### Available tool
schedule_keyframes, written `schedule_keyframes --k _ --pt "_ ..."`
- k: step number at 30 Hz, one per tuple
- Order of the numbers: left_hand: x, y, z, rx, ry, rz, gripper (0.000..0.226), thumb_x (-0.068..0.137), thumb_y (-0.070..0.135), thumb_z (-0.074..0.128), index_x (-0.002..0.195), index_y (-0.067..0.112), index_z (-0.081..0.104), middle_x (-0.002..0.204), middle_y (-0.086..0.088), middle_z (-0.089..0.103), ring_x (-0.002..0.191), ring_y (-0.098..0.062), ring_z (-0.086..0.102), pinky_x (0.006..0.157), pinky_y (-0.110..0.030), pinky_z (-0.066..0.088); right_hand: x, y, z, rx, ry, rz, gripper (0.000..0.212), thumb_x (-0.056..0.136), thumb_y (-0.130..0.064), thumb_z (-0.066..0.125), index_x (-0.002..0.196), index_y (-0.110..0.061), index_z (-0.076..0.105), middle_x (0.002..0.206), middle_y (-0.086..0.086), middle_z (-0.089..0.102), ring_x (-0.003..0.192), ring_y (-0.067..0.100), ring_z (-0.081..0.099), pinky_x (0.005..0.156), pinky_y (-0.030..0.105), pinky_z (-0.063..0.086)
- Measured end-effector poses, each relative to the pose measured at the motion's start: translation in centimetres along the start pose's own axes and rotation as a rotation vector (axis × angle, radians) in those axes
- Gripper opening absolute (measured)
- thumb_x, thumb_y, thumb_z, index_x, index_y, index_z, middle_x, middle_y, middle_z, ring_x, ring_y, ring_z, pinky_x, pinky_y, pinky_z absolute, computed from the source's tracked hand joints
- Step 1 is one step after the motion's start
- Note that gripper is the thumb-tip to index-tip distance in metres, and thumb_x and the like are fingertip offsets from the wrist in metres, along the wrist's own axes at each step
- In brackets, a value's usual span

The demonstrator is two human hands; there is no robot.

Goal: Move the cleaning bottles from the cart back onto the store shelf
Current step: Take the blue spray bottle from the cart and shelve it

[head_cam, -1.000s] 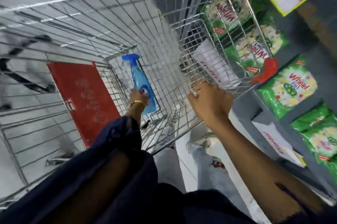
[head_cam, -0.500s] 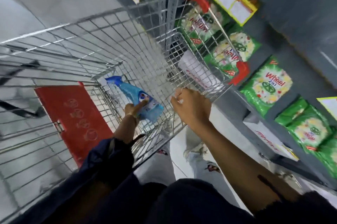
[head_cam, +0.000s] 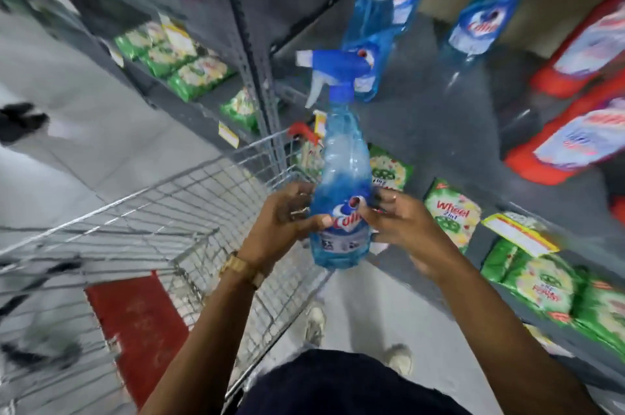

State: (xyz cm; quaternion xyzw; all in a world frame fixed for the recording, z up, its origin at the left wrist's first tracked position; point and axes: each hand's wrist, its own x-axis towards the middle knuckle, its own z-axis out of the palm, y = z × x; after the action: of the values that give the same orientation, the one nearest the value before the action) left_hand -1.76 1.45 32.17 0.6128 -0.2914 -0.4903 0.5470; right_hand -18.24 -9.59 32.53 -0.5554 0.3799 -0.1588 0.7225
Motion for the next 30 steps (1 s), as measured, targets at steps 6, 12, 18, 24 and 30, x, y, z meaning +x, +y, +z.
schedule_keyframes --k 6,12,18,24,30 --pt "3.3 3.2 6.4 0.001 -0.151 0.107 0.027 0.085 -0.002 0.059 0.099 0.021 0.063 0.082 0.011 0.077 0.075 -0.003 0.069 0.057 -0.017 0.055 -2.9 -2.8 -6.4 0.033 0.142 -0.126 0.021 0.079 -0.011 0.066 0.100 -0.013 0.067 0.083 -0.007 0.077 0.074 0.009 0.071 0.055 0.023 0.055" --pt "6.4 5.0 10.3 0.045 -0.225 0.210 0.029 0.085 0.000 0.058 0.106 0.020 0.065 0.092 0.008 0.077 0.088 -0.010 0.070 0.071 -0.022 0.059 -2.6 -3.4 -10.3 0.050 0.281 -0.240 0.025 0.080 -0.008 0.069 0.105 -0.012 0.067 0.093 0.002 0.076 0.085 0.020 0.071 0.071 0.036 0.059" --pt "10.6 6.4 12.7 0.111 -0.243 0.319 0.032 0.086 0.000 0.058 0.117 0.010 0.058 0.106 -0.008 0.071 0.091 -0.010 0.069 0.072 -0.021 0.058 -0.3 -4.7 -12.7 0.062 0.343 -0.389 0.031 0.086 0.001 0.060 0.117 -0.003 0.061 0.099 0.001 0.074 0.086 0.012 0.070 0.068 0.026 0.058" --pt "16.2 7.8 14.2 0.213 -0.251 0.449 0.035 0.088 -0.003 0.055 0.121 0.007 0.052 0.108 0.007 0.070 0.098 0.000 0.065 0.084 -0.017 0.053 4.1 -6.2 -14.5 0.048 0.459 -0.501 0.036 0.087 -0.002 0.060 0.122 -0.008 0.058 0.116 0.013 0.068 0.109 0.028 0.065 0.092 0.048 0.053" --pt "18.9 7.6 14.4 0.274 -0.231 0.463 0.037 0.087 0.001 0.055 0.122 0.010 0.046 0.117 0.000 0.058 0.095 0.012 0.062 0.079 -0.009 0.050 6.7 -5.9 -14.7 0.035 0.535 -0.529 0.034 0.084 -0.006 0.065 0.114 -0.022 0.061 0.114 0.008 0.068 0.105 0.021 0.067 0.094 0.051 0.052"
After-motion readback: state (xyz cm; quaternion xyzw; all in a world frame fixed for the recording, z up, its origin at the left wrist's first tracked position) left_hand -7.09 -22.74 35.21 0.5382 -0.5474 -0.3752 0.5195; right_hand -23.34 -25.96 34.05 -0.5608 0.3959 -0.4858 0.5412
